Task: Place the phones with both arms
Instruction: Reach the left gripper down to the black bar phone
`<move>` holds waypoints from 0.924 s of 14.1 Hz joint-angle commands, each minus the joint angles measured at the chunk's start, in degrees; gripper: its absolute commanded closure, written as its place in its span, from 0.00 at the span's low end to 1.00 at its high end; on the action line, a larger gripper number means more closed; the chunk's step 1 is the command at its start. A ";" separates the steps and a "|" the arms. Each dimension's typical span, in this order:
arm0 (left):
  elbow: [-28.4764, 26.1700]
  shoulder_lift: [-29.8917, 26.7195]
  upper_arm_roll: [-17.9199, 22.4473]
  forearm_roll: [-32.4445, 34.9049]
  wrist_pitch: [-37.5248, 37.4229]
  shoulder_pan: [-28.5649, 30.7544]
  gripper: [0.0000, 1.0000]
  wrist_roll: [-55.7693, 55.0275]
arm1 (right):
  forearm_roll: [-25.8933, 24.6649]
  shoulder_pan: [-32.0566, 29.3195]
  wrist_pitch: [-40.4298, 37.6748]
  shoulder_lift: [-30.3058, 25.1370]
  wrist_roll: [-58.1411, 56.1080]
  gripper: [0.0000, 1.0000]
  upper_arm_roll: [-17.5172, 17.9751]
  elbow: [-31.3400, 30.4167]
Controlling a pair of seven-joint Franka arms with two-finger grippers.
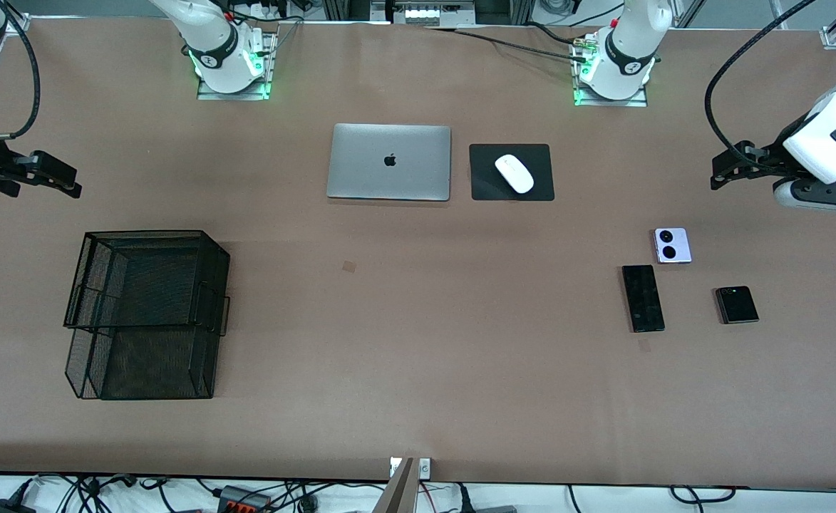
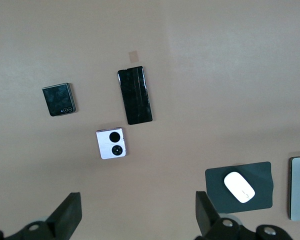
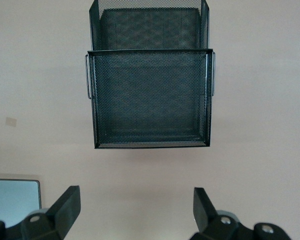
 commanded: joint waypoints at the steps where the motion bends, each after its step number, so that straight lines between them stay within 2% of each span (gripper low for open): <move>1: 1.75 0.78 -0.09 0.56 -1.50 0.21 0.00 0.59 | 0.91 -0.07 -0.80 -0.08 0.48 0.00 0.07 0.42; 8: 1.84 0.87 -0.09 0.48 -2.21 0.12 0.00 0.06 | 0.91 -0.07 -0.80 -0.17 0.57 0.00 0.16 0.42; 13: 4.13 7.01 0.09 0.12 -4.76 0.12 0.00 0.15 | 0.91 -0.07 -0.71 -0.08 0.57 0.00 0.16 0.42</move>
